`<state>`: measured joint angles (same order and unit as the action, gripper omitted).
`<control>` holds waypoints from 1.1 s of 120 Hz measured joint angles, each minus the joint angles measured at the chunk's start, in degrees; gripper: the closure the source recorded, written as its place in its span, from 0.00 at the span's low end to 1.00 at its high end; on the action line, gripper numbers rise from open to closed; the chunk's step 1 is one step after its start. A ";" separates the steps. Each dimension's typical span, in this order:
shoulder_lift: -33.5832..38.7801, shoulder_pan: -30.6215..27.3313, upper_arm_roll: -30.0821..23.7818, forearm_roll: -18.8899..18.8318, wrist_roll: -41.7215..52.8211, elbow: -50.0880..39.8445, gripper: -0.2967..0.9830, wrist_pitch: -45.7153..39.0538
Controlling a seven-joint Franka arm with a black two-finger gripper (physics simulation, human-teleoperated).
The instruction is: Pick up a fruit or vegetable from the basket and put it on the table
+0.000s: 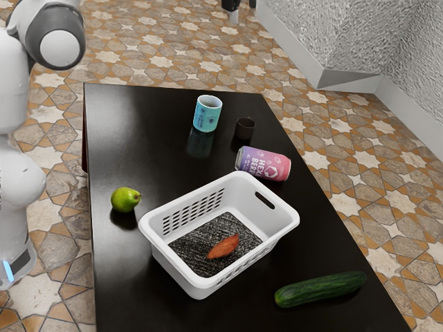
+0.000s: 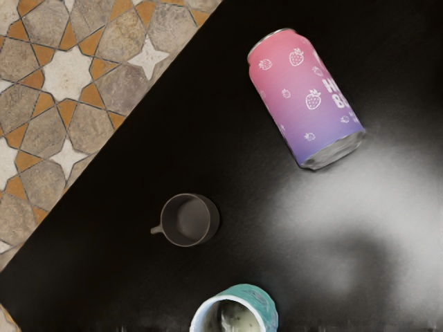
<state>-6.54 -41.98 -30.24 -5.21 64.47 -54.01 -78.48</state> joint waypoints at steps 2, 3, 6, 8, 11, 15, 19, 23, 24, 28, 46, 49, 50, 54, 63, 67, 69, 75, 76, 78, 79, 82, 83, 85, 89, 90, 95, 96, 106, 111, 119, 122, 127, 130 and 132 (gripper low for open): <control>0.54 0.31 -0.15 0.08 0.15 0.14 0.23 0.35; 0.77 0.47 -0.21 0.12 0.23 0.20 0.23 0.52; 1.43 0.84 -0.33 0.23 0.45 0.33 0.23 0.97; 1.81 0.98 -0.45 0.39 0.60 0.37 0.23 1.25; 2.15 1.26 -0.69 0.75 0.80 0.39 0.23 1.70; 2.41 1.94 -1.00 1.74 1.06 0.38 0.23 2.61; 2.56 3.05 -1.19 3.73 1.22 0.17 0.23 3.95; 2.58 4.33 -1.41 5.72 0.60 -1.03 0.23 5.62; 2.58 4.70 -1.42 6.12 0.21 -1.51 0.23 6.10; 2.58 6.08 -1.46 7.26 -1.61 -3.46 0.23 7.94; 0.39 8.10 -1.34 6.45 -12.38 -11.35 0.23 12.28; -0.59 7.58 -1.33 5.56 -13.70 -11.67 0.23 11.99; -0.87 7.39 -1.33 5.26 -14.05 -11.76 0.23 11.78; -2.08 6.78 -1.26 4.30 -15.09 -12.17 0.23 10.91; -3.40 5.93 0.85 3.56 -18.93 -16.62 0.23 10.27; -3.65 5.59 1.40 3.41 -20.93 -17.86 0.23 9.99; -3.75 5.51 1.57 3.35 -21.91 -18.25 0.23 9.78; -4.23 5.48 1.85 3.22 -24.68 -18.85 0.23 9.03; -4.29 5.49 1.88 3.20 -25.12 -18.90 0.23 8.91; -4.34 5.54 1.96 3.12 -25.98 -18.98 0.23 8.67; -4.34 5.58 2.01 3.08 -26.40 -18.99 0.23 8.56; -4.32 5.64 2.15 3.01 -27.60 -18.93 0.23 8.30; -4.32 5.65 2.23 3.00 -27.99 -18.88 0.23 8.23; -4.22 5.66 2.48 2.95 -28.76 -18.81 0.23 8.14; -2.86 5.94 4.74 2.73 -30.26 -18.64 0.23 8.52; -2.34 6.02 5.63 2.65 -30.62 -18.61 0.23 8.69; 0.20 6.93 11.95 2.33 -32.36 -18.48 0.23 9.99; 0.65 7.09 13.52 2.27 -32.68 -18.46 0.23 10.39; 6.62 2.86 25.08 1.96 -36.17 -18.43 0.23 14.18; 7.55 -4.33 25.89 1.80 -38.73 -18.62 0.23 15.51; 2.69 -19.70 20.35 1.20 -42.73 -18.98 0.23 16.51; 1.16 -21.72 17.48 1.15 -44.12 -18.95 0.23 16.50; -0.32 -12.58 13.93 1.28 -46.41 -18.97 0.23 15.59; -1.15 -2.23 12.62 1.51 -47.74 -19.07 0.23 14.57; -1.74 4.51 11.97 1.78 -48.59 -19.12 0.23 13.84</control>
<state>-8.29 -37.46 -18.27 -3.43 15.88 -73.12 -64.63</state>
